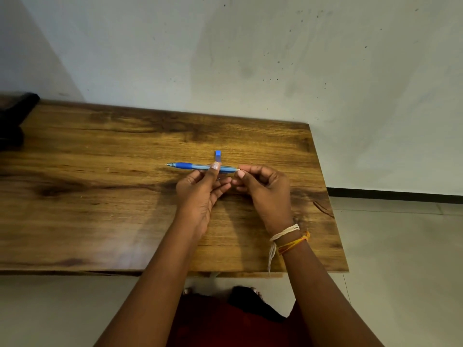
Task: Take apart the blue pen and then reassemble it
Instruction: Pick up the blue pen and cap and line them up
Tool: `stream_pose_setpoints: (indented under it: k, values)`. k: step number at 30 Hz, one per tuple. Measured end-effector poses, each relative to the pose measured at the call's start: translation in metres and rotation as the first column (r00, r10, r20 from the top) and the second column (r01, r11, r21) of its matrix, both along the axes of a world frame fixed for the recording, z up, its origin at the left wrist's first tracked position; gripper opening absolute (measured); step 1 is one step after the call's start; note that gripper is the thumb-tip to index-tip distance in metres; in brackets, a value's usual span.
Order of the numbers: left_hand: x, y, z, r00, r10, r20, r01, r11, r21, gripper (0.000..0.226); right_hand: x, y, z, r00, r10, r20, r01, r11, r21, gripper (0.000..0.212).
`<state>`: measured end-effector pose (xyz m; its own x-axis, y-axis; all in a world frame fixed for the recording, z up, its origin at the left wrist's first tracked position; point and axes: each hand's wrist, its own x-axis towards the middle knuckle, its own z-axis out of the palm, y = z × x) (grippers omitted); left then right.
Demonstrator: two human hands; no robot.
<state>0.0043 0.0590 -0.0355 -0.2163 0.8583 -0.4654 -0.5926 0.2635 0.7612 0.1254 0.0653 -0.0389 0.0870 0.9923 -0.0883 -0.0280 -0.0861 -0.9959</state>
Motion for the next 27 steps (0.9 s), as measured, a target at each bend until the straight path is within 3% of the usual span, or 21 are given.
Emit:
stream_pose_setpoints:
  k: [5,9,10,12,14,15,19,27]
  values:
    - [0.0,-0.001,-0.002,1.0,-0.008,-0.024,0.008,1.0,-0.005,0.011,-0.004,0.0,-0.001,0.999,-0.021,-0.029,0.02,1.0,-0.012,0.007]
    - [-0.004,0.0,0.0,0.998,-0.001,0.055,0.002,1.0,-0.012,0.008,0.0,0.001,0.005,0.991,-0.039,-0.131,0.034,0.999,-0.035,0.008]
    - [-0.004,0.0,0.0,0.998,-0.012,0.062,0.012,1.0,-0.011,0.008,0.005,0.002,0.005,0.995,-0.072,-0.067,0.072,0.997,-0.004,0.007]
    - [-0.004,-0.001,0.001,0.997,-0.034,0.069,0.035,0.999,-0.012,0.007,0.023,0.006,0.002,0.942,-0.237,0.236,0.204,0.967,0.155,0.005]
    - [-0.005,-0.001,0.001,0.997,-0.041,0.071,0.043,0.999,-0.02,0.008,0.043,0.008,-0.002,0.757,-0.401,0.517,0.289,0.914,0.285,0.008]
    - [-0.005,0.0,0.001,0.997,-0.038,0.07,0.04,0.999,-0.025,0.008,0.052,0.008,-0.003,0.685,-0.433,0.586,0.32,0.901,0.293,0.01]
    - [-0.003,0.002,0.0,0.998,-0.029,0.064,0.031,0.999,-0.038,0.01,0.066,0.008,-0.011,0.609,-0.387,0.692,0.365,0.912,0.188,0.012]
    - [-0.003,0.004,-0.001,0.997,-0.024,0.07,0.027,0.999,-0.041,0.008,0.063,0.009,-0.01,0.614,-0.348,0.709,0.378,0.918,0.124,0.014]
